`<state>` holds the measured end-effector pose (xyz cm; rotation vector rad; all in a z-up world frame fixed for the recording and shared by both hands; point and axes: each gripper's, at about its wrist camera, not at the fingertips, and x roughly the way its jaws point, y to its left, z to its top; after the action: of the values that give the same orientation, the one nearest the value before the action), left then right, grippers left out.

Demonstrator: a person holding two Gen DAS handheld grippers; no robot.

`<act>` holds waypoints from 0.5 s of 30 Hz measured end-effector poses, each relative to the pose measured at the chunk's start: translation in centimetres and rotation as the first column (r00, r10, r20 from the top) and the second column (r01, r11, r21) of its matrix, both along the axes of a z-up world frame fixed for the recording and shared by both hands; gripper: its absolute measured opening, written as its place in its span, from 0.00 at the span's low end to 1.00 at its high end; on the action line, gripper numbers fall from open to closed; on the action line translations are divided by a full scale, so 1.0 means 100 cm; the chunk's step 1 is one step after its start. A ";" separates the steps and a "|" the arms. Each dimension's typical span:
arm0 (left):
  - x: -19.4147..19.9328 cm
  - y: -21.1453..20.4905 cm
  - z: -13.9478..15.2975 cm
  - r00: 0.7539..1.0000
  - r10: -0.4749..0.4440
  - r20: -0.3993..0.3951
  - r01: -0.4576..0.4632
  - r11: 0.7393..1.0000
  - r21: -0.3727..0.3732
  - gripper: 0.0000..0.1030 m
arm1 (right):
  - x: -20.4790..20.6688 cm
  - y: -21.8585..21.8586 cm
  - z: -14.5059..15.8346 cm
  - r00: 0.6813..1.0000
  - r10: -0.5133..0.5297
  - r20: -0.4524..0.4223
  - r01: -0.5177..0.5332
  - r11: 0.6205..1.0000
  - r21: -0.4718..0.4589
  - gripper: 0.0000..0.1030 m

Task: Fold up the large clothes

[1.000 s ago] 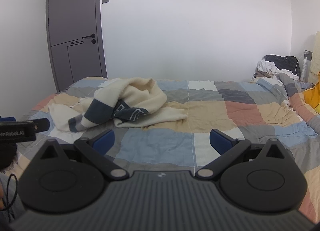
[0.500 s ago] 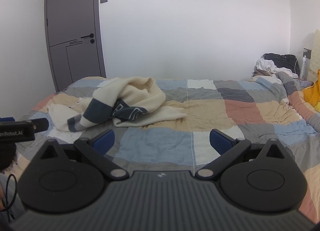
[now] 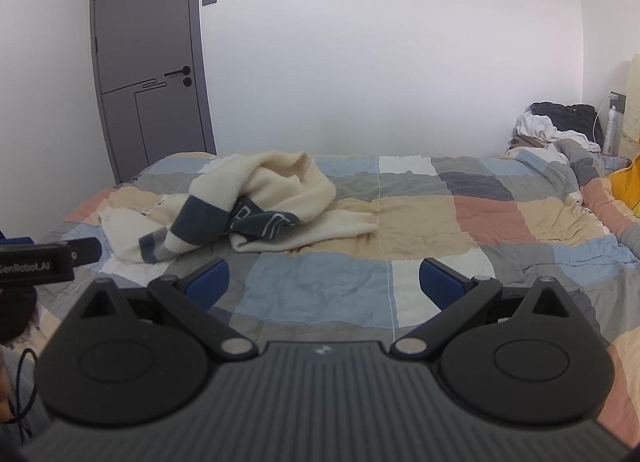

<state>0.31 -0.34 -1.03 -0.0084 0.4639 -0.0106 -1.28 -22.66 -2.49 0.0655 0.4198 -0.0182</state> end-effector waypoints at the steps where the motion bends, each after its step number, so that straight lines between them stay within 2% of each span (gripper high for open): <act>1: 0.000 0.001 0.001 1.000 0.003 0.002 -0.003 1.000 0.000 1.00 | 0.000 0.000 0.000 1.000 0.002 -0.001 -0.002 1.000 0.002 1.00; 15: 0.005 0.001 0.004 1.000 -0.006 -0.008 0.006 1.000 0.015 1.00 | 0.001 -0.004 -0.002 1.000 -0.007 -0.007 0.007 1.000 0.007 1.00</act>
<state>0.79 -0.23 -0.67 0.0072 0.4718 -0.0131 -1.16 -23.09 -2.65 0.0741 0.4271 -0.0238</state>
